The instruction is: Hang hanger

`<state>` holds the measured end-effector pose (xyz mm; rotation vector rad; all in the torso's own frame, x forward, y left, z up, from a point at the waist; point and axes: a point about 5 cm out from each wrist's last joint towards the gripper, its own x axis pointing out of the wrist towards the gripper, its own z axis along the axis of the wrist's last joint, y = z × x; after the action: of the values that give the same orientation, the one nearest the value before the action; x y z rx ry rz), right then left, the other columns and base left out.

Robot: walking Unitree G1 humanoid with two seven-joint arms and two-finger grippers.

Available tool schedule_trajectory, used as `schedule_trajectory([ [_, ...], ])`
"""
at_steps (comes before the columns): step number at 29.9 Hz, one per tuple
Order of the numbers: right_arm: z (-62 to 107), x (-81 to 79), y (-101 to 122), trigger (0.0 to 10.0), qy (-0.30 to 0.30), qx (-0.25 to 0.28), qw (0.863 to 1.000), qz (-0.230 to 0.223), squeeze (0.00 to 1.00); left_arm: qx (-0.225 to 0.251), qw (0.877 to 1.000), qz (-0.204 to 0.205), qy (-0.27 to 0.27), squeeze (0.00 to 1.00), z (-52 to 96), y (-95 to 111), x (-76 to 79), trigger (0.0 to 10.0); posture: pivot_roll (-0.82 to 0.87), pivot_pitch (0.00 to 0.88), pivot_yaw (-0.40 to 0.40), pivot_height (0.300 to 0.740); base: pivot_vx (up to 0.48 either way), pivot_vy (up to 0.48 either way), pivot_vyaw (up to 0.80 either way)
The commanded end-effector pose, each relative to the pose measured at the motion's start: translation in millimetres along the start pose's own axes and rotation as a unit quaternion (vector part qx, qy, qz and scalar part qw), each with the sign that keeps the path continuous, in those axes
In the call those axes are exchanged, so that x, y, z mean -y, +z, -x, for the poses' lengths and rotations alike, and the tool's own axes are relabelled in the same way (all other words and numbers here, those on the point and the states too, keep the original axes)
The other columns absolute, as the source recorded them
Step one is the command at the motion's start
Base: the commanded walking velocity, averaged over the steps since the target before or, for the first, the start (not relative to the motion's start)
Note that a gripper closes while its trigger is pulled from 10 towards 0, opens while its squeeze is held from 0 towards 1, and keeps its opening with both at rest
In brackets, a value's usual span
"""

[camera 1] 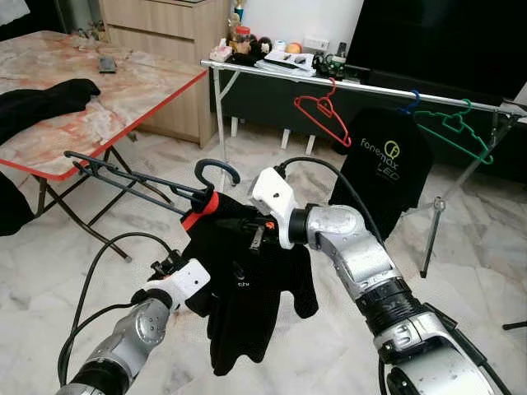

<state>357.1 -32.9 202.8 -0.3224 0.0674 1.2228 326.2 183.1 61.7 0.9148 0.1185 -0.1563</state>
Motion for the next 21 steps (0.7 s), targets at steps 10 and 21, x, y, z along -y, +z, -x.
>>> schedule_trajectory([
  [10, 2.8, -0.8, 12.0, 0.0, 0.004, 0.016, 1.000, 0.021, 0.00, 0.001, 1.000, 0.006, 0.007, 0.00, -2.6, 2.1, -1.4, 0.0, 0.11, 0.044, -0.107, 0.740, 0.000, 0.000, 0.00],
  [21, 3.8, -3.8, 12.7, 0.0, 0.013, 0.020, 0.999, 0.021, 0.00, -0.012, 1.000, 0.023, 0.018, 0.00, -1.7, -1.3, -1.7, 0.0, 0.11, 0.043, -0.107, 0.740, 0.000, 0.000, 0.00],
])
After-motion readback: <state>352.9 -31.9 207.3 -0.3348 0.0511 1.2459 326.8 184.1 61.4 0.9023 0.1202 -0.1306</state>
